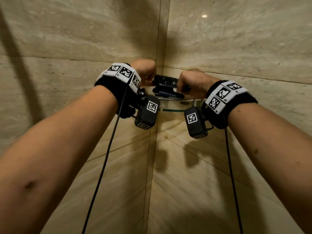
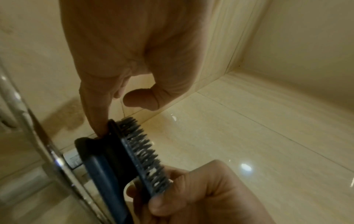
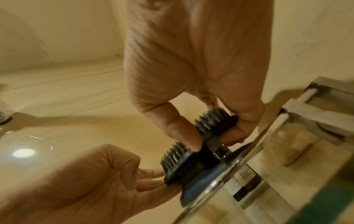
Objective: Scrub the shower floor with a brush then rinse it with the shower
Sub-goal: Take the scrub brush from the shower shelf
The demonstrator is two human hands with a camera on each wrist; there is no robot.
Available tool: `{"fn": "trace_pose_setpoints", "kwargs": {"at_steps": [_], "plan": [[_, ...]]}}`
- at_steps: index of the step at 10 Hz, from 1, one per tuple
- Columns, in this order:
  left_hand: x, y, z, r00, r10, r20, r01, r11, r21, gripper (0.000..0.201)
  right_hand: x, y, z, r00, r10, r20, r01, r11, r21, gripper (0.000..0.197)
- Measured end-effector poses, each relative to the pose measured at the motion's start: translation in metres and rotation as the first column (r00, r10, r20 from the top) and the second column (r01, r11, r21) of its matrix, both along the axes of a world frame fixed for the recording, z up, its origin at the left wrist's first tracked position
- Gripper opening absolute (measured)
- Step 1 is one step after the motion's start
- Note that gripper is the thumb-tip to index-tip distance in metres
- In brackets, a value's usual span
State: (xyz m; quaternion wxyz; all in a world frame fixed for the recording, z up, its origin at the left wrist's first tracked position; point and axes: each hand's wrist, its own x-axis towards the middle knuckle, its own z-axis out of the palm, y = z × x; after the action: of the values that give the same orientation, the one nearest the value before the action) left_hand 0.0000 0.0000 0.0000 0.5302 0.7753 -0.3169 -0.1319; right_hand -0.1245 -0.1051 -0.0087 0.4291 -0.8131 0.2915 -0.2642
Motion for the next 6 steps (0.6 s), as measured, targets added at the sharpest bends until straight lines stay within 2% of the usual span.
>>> {"fn": "trace_pose_setpoints", "kwargs": {"at_steps": [1, 2, 3, 4, 5, 6], "plan": [[-0.010, 0.009, -0.001, 0.998, 0.041, 0.043, -0.037, 0.995, -0.088, 0.074, -0.010, 0.006, 0.002, 0.993, 0.013, 0.115, -0.015, 1.000, 0.021, 0.022], [-0.030, 0.022, -0.002, 0.987, 0.003, -0.160, -0.032, 0.984, -0.178, 0.069, -0.026, 0.016, -0.002, 0.974, 0.015, 0.226, -0.039, 0.994, 0.103, 0.045], [-0.080, 0.071, -0.010, 0.987, -0.047, 0.155, 0.060, 0.995, -0.080, 0.031, -0.053, 0.037, -0.011, 0.956, 0.029, 0.292, -0.088, 0.978, 0.191, 0.072], [-0.081, 0.076, -0.023, 0.998, -0.046, -0.050, 0.041, 0.994, -0.103, 0.045, -0.071, 0.054, -0.024, 0.951, 0.018, 0.309, -0.098, 0.964, 0.248, 0.076], [-0.118, 0.110, -0.047, 0.957, -0.017, -0.291, -0.031, 0.986, -0.162, 0.018, -0.105, 0.089, -0.051, 0.950, 0.019, 0.311, -0.114, 0.950, 0.290, 0.096], [-0.166, 0.140, -0.077, 0.896, -0.044, -0.442, -0.057, 0.976, -0.212, 0.024, -0.135, 0.118, -0.080, 0.947, 0.051, 0.316, -0.169, 0.918, 0.358, 0.097]]}}
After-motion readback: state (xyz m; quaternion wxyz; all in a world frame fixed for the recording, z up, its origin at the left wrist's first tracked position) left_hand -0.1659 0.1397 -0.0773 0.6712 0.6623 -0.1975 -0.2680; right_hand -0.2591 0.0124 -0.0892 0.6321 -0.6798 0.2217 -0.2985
